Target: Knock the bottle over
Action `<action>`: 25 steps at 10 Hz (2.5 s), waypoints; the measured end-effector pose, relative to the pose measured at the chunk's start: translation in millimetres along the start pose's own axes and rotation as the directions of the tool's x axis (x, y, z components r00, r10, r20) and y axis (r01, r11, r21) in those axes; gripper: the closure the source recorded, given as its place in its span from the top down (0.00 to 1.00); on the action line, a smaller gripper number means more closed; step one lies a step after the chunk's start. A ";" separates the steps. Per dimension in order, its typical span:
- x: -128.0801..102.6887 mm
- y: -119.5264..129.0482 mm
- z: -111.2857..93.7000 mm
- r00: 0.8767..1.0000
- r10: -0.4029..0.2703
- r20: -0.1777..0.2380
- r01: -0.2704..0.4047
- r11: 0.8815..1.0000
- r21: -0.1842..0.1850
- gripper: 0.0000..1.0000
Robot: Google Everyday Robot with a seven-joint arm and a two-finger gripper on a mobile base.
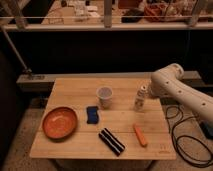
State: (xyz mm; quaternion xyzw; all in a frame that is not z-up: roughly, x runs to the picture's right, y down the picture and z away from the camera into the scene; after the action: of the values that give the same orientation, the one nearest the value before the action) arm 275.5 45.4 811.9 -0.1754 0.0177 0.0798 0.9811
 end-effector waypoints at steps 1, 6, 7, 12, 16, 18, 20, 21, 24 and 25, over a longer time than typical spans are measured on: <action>-2.3 -2.1 2.5 1.000 0.001 0.002 -0.001 1.000 0.006 0.02; -11.5 -9.6 8.8 1.000 -0.011 0.008 0.010 1.000 0.028 0.02; -13.2 -10.8 9.7 1.000 -0.013 0.008 0.012 0.999 0.032 0.02; -25.6 -17.4 14.9 1.000 -0.027 0.015 0.026 0.998 0.058 0.02; -31.0 -19.1 15.1 0.999 -0.034 0.017 0.033 0.997 0.073 0.02; -38.3 -20.2 15.7 0.999 -0.043 0.020 0.041 0.996 0.080 0.02; -39.2 -21.0 15.4 0.999 -0.044 0.020 0.042 0.995 0.088 0.02; -42.1 -20.7 14.5 0.998 -0.050 0.024 0.047 0.995 0.092 0.02; -54.5 -20.2 11.7 0.997 -0.062 0.034 0.058 0.993 0.102 0.02; -54.4 -19.4 10.8 0.997 -0.064 0.036 0.060 0.993 0.105 0.02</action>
State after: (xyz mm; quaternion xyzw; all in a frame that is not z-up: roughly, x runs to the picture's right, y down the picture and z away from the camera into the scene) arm 225.0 23.1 832.1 -0.1228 -0.0029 0.0515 0.9911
